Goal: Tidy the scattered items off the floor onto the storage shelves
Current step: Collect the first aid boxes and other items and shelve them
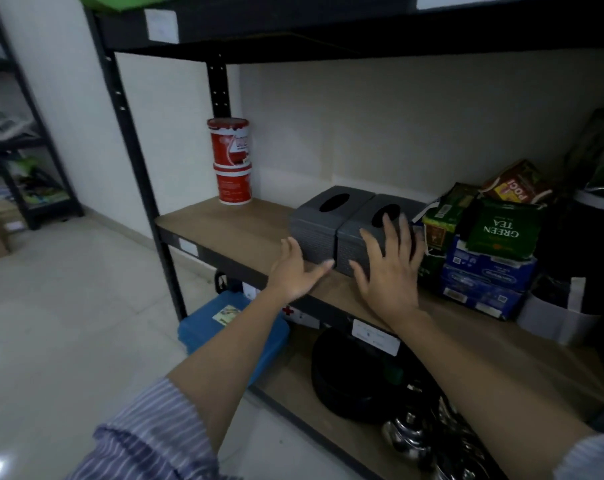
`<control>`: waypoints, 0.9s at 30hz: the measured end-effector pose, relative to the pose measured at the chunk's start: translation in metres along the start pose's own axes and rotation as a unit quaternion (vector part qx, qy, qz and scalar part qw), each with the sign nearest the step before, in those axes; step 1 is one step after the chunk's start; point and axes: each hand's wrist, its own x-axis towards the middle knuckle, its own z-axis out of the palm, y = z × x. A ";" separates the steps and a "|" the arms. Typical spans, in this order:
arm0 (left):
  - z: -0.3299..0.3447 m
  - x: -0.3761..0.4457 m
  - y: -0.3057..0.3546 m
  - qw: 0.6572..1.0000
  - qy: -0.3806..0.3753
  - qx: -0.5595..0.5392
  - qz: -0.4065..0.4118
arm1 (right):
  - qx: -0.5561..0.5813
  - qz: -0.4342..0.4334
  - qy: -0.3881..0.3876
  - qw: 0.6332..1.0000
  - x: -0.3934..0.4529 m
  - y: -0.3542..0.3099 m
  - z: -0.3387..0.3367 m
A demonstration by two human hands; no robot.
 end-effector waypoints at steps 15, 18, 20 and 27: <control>-0.034 -0.180 -0.050 0.942 0.303 -0.060 0.130 | 0.315 -0.066 -0.048 0.945 -0.082 -0.126 -0.068; -0.046 -0.219 -0.061 0.932 0.335 -0.055 0.124 | 0.335 -0.068 -0.072 0.937 -0.099 -0.157 -0.084; -0.051 -0.246 -0.073 0.928 0.353 -0.071 0.095 | 0.352 -0.073 -0.100 0.928 -0.114 -0.180 -0.092; -0.060 -0.335 -0.137 0.905 0.410 -0.113 -0.009 | 0.437 -0.070 -0.221 0.869 -0.169 -0.263 -0.098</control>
